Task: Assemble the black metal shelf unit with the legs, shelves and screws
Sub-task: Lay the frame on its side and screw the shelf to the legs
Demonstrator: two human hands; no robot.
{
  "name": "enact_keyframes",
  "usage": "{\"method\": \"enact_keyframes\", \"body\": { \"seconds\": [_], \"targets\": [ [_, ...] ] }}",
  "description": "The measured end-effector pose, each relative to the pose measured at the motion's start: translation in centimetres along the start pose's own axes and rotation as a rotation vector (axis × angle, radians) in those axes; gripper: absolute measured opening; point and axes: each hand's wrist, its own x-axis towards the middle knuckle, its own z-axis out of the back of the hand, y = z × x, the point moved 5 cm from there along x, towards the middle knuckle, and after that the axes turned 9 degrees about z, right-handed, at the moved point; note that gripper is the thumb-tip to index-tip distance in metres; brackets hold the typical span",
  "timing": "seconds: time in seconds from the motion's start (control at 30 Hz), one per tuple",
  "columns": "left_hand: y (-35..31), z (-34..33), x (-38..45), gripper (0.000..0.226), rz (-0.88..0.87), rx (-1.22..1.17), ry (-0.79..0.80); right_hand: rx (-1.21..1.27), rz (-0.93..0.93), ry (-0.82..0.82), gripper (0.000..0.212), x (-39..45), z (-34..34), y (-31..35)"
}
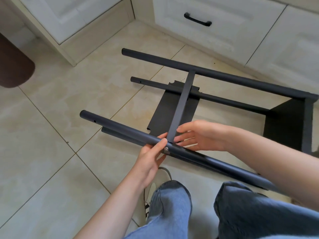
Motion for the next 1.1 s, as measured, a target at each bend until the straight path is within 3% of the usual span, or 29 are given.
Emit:
{"method": "enact_keyframes", "body": {
  "seconds": [0.13, 0.2, 0.57, 0.9, 1.1],
  "targets": [
    [-0.2, 0.0, 0.6, 0.021, 0.023, -0.047, -0.178, 0.153, 0.033, -0.079, 0.046, -0.9, 0.2, 2.0],
    [-0.2, -0.1, 0.6, 0.022, 0.029, -0.055, -0.204, 0.16, 0.022, -0.086, 0.052, -1.3, -0.2, 2.7],
    [-4.3, -4.1, -3.1, 0.03, -0.104, -0.046, -0.07, 0.15, 0.139, -0.15, 0.065, -5.6, 0.0, 6.9],
    [-12.6, -8.8, -10.0, 0.012, -0.434, 0.244, -0.096, 0.203, 0.34, -0.162, 0.071, -14.4, -0.7, 13.8],
    [-15.9, -12.3, -13.6, 0.005, -0.709, 0.474, -0.049, 0.433, 0.436, -0.133, 0.089, -19.2, -0.7, 14.0]
  ]
}}
